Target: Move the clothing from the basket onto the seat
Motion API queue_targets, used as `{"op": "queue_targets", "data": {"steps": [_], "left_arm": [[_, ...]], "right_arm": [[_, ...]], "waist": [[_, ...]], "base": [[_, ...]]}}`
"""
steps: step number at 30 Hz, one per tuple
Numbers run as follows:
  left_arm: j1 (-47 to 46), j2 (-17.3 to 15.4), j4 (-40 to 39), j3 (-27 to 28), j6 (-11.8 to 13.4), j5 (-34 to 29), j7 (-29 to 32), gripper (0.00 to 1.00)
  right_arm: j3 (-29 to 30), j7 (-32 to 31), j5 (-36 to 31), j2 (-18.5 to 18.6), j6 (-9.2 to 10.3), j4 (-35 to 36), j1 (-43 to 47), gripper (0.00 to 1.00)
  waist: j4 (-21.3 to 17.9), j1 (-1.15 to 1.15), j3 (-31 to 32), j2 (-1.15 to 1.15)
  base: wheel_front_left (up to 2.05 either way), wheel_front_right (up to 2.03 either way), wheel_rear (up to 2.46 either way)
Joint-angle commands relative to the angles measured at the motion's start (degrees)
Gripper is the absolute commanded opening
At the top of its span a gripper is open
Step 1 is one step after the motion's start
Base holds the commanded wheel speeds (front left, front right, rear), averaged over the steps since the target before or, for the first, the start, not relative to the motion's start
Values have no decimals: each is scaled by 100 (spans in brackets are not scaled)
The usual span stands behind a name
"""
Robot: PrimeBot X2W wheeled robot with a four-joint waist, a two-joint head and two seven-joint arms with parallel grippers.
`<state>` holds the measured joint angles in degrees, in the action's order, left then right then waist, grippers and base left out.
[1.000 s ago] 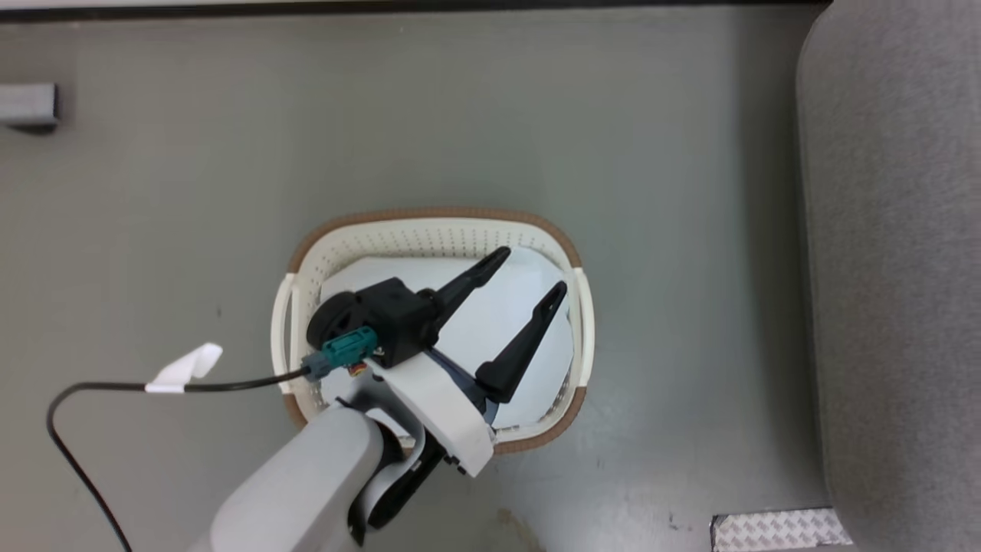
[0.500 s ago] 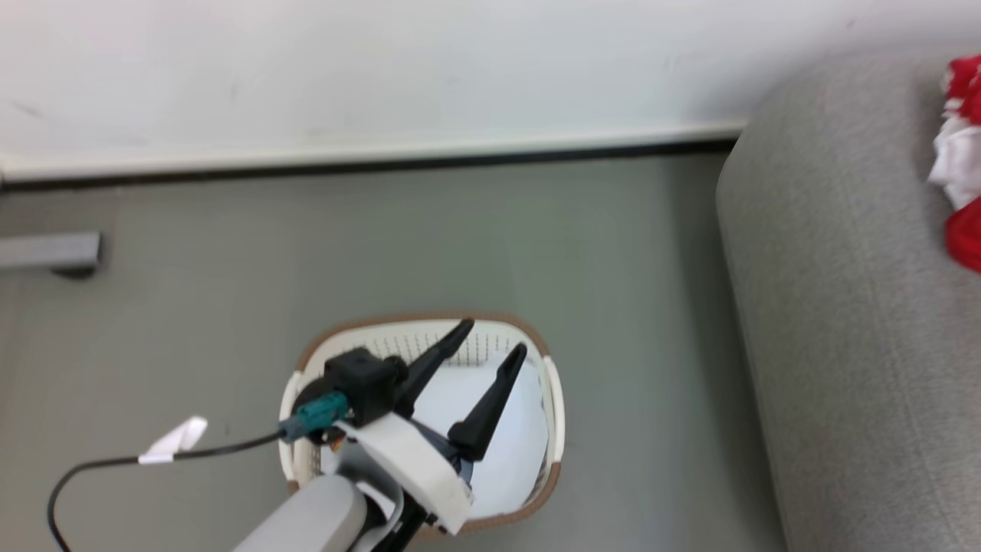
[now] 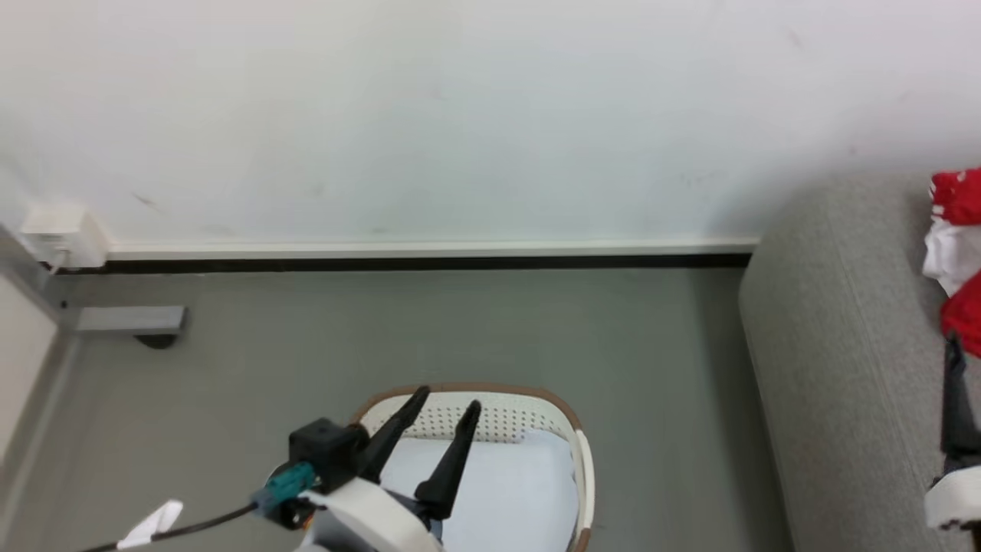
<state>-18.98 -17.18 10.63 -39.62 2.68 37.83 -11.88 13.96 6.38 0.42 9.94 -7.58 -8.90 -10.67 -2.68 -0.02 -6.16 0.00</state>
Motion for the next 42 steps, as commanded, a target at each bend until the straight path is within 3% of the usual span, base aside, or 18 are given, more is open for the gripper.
{"op": "queue_targets", "data": {"steps": [1, 11, 18, 30, 42], "left_arm": [[185, -60, 40, 62, 76, 109, -82, 100], [960, -252, 165, 592, 494, 71, -303, 100], [1250, -159, 328, 1146, 508, -325, -328, 100], [1660, 280, 540, 2403, -27, -1405, -330, 100], [1758, 731, 691, 3147, -543, -2030, -328, 100]], "right_arm": [[-72, 138, 119, -120, 17, 53, 223, 100], [-647, 758, 256, -572, 17, -230, 1138, 100], [-764, 888, 292, -704, 17, -406, 1546, 100], [-879, 883, 605, -703, 17, -371, 1693, 100], [-912, 884, 689, -704, 17, -354, 1713, 100]], "waist": [[307, 2, 284, 0], [818, 2, 758, 0], [929, 2, 885, 0], [626, 2, 944, 0], [436, 2, 946, 0]], "base": [[0, 0, 0], [0, 0, 0], [0, 0, 0], [0, 0, 0], [0, 0, 0]]}}
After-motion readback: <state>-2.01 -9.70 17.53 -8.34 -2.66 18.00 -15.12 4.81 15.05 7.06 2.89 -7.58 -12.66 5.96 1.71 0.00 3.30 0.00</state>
